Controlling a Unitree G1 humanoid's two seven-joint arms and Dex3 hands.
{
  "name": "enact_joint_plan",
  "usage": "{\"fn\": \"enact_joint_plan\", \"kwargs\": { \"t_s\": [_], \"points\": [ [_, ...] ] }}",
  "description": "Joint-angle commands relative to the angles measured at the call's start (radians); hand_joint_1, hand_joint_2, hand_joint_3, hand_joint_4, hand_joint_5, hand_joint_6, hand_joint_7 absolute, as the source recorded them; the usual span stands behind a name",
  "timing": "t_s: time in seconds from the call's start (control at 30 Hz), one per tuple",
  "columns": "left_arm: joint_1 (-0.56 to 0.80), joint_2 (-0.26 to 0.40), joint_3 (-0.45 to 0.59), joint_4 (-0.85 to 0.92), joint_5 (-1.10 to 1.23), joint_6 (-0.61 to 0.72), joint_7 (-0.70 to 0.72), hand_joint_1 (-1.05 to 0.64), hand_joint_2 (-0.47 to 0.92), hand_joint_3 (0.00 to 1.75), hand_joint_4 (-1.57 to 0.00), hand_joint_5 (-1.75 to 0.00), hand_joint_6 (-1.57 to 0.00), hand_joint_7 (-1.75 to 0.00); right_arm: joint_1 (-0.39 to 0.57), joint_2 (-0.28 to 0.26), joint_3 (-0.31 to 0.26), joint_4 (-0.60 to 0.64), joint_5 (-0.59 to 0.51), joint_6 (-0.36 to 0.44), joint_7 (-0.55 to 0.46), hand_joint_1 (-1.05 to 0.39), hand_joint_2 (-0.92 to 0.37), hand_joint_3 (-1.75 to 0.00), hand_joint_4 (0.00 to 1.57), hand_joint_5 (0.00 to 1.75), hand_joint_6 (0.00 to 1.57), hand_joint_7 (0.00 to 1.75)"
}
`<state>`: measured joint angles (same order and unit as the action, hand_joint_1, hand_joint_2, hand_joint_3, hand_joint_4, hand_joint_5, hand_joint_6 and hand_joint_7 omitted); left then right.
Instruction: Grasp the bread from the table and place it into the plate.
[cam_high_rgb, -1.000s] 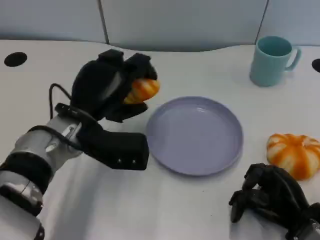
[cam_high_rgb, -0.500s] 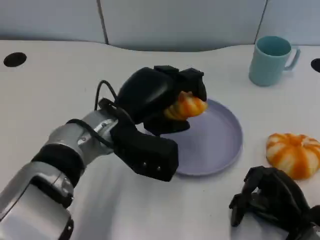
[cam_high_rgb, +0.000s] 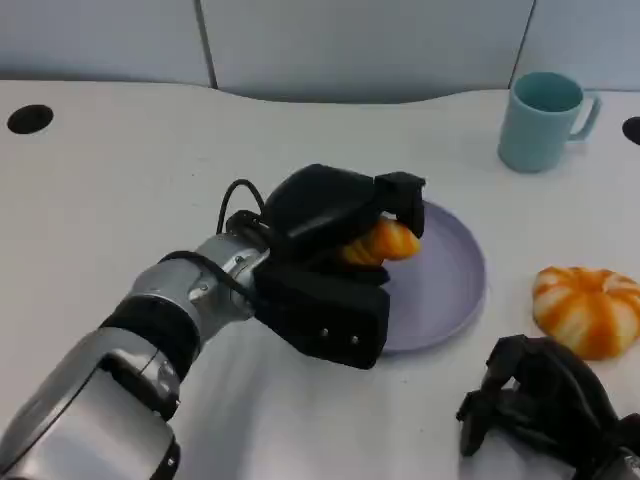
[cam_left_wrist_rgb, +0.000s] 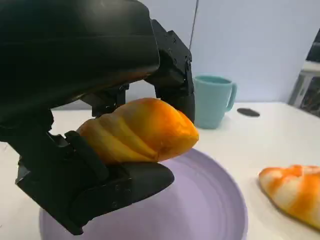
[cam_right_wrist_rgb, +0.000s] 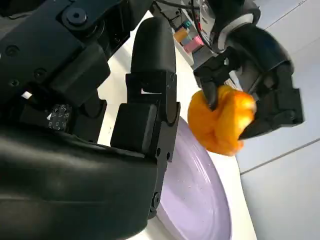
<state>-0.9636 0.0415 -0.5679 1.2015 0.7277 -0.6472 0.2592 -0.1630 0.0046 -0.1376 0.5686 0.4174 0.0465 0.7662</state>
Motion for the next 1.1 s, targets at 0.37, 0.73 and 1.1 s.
{"fn": "enact_joint_plan", "kwargs": {
  "t_s": [0.37, 0.73, 1.1],
  "points": [
    [-0.018, 0.021, 0.015, -0.058, -0.067, 0.106, -0.343, -0.99, 0.92, 0.4, 0.0, -0.14, 0.0, -0.18, 0.039, -0.013, 0.016, -0.031, -0.012, 0.03, -0.028, -1.05, -0.47, 0.0, 1.57, 0.67, 1.57, 0.45],
    [0.062, 0.041, 0.143, -0.158, -0.262, 0.056, -0.454, -1.05, 0.92, 0.44, -0.02, -0.01, -0.05, -0.03, 0.039, -0.013, 0.018, -0.033, -0.002, 0.028, -0.036, -1.05, -0.48, -0.01, 1.57, 0.68, 1.57, 0.45],
    [0.369, 0.082, 0.376, -0.533, -0.707, 0.114, -0.738, -0.96, 0.92, 0.4, -0.19, -0.16, -0.12, -0.08, 0.031, -0.025, 0.013, -0.025, -0.002, 0.024, -0.028, -1.05, -0.48, 0.0, 1.57, 0.67, 1.57, 0.45]
  ]
}}
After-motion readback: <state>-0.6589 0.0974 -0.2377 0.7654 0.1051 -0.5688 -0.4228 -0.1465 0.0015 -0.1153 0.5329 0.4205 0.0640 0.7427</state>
